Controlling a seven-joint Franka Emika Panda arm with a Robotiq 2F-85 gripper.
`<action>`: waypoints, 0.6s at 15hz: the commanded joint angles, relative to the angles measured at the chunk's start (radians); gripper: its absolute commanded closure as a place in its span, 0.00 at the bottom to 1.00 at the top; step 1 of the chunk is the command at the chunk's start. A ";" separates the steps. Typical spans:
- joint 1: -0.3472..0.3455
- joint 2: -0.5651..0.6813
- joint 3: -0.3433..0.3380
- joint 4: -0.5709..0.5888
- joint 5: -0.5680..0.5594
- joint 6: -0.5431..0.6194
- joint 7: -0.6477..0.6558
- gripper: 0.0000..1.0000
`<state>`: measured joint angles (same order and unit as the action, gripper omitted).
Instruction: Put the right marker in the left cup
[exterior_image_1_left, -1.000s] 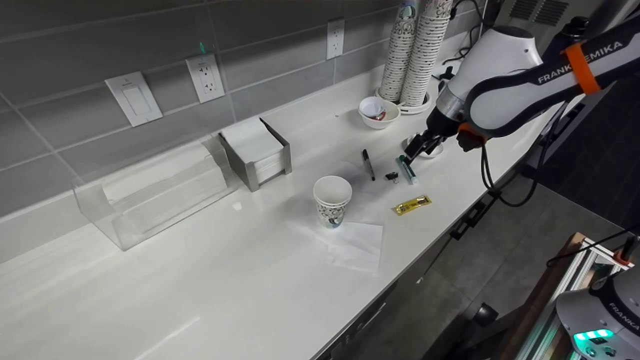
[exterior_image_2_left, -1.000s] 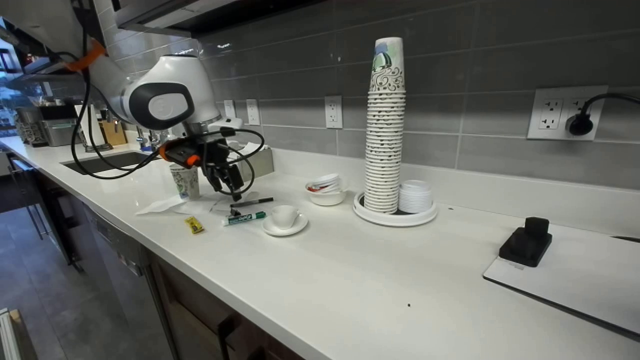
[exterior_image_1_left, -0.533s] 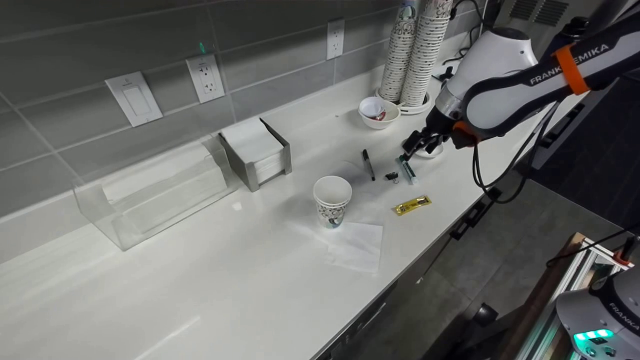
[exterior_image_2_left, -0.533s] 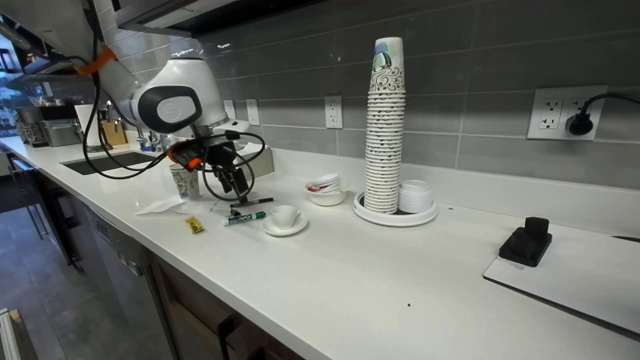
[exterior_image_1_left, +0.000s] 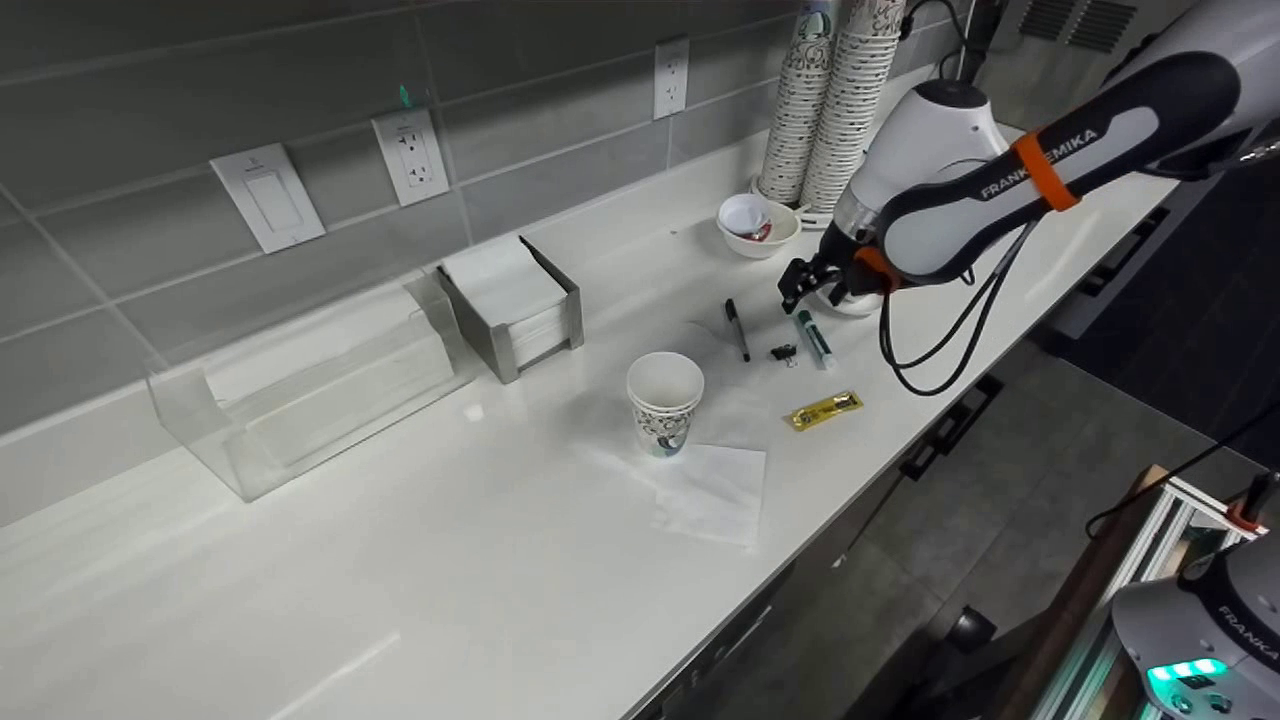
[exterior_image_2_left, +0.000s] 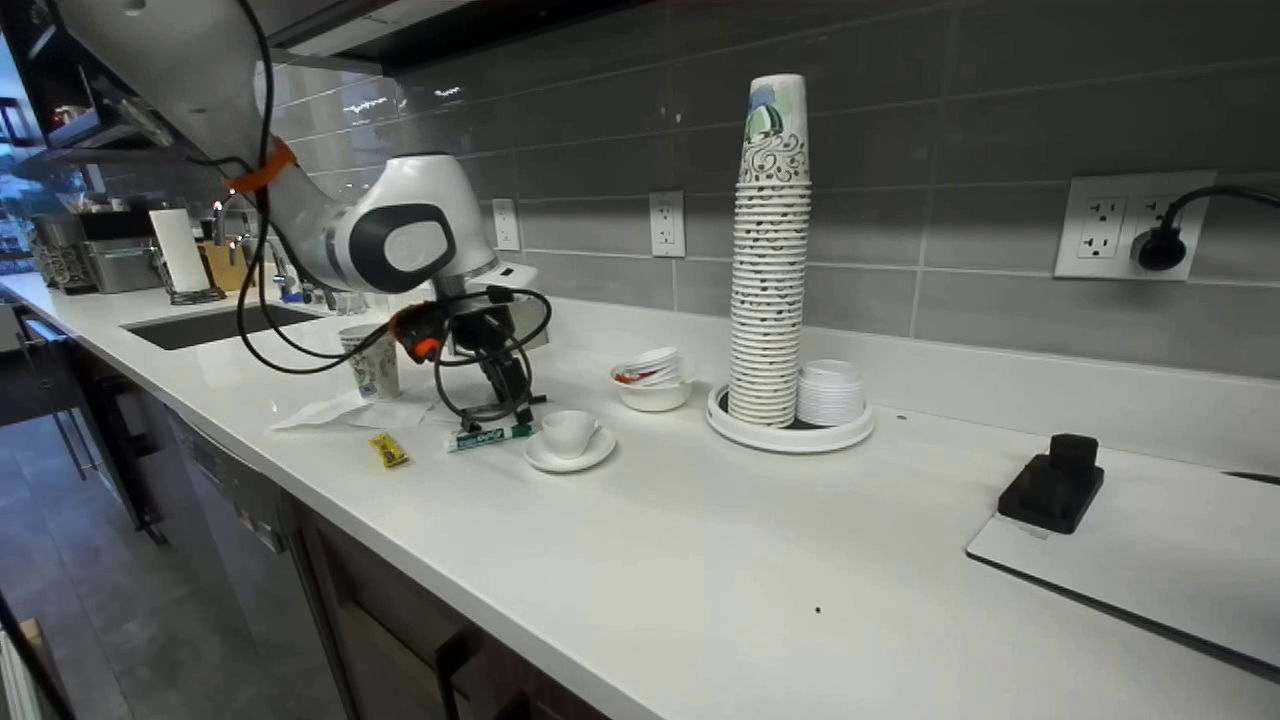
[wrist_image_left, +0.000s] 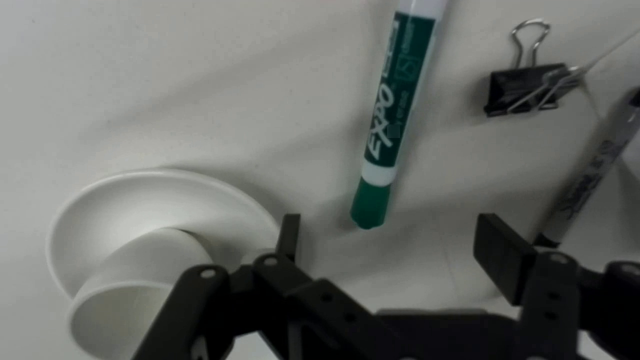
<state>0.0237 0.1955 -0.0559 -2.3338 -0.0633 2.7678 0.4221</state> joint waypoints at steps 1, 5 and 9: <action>0.052 0.088 -0.054 0.086 -0.055 -0.027 0.101 0.16; 0.073 0.115 -0.053 0.108 -0.015 -0.055 0.087 0.55; 0.086 0.122 -0.073 0.123 -0.026 -0.074 0.109 0.83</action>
<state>0.0852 0.2990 -0.1053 -2.2402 -0.0823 2.7222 0.4945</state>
